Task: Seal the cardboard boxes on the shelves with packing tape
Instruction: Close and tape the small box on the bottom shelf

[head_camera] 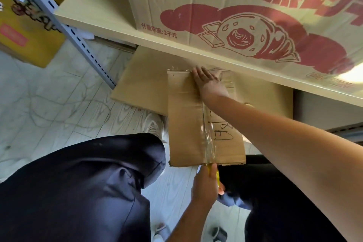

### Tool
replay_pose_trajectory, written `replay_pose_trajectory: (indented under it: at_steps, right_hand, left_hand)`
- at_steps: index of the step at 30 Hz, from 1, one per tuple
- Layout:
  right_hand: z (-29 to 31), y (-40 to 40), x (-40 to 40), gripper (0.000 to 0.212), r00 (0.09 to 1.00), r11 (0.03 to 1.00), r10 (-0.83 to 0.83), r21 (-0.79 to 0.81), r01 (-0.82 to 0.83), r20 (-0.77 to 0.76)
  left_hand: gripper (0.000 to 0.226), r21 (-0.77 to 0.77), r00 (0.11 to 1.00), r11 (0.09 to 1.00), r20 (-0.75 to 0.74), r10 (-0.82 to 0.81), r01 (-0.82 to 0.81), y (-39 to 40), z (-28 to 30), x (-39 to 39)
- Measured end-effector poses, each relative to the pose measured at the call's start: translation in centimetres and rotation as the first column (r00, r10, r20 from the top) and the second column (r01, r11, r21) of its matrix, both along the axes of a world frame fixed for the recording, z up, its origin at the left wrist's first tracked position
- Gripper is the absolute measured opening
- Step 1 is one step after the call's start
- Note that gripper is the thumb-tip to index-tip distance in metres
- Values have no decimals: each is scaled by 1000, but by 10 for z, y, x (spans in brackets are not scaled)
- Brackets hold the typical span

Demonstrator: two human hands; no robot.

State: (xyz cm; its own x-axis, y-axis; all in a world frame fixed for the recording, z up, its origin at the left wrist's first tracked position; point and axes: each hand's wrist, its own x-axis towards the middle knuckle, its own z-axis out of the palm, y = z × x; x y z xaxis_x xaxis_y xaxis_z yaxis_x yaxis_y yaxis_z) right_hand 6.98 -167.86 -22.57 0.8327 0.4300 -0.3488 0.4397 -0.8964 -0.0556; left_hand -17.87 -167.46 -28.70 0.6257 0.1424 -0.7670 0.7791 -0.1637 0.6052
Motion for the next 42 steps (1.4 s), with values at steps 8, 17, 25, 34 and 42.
replay_pose_trajectory:
  at_steps: [8, 17, 25, 34, 42]
  right_hand:
    - [-25, -69, -103, 122, 931, 938, 317, -87, -336, -180]
    - [-47, -67, -93, 124, 951, 952, 300, -38, -303, -76]
    - [-48, -69, -89, 119, 928, 925, 368, -74, -372, -58]
    - [-18, -60, -79, 89, 931, 928, 359, -86, -363, -61]
    - [65, -48, -101, 75, 966, 968, 248, -25, -251, -77]
  left_hand:
    - [29, -96, 979, 994, 189, 74, -57, 13, 1, 18]
    - [18, -108, 996, 993, 80, -41, 49, 33, -45, 15]
    - [62, -245, 996, 968, -76, 40, -58, 49, -95, 48]
    - [152, -265, 934, 920, -289, 209, -288, 57, -75, 60]
    - [112, -499, 885, 745, -107, 454, -442, 63, 5, 2]
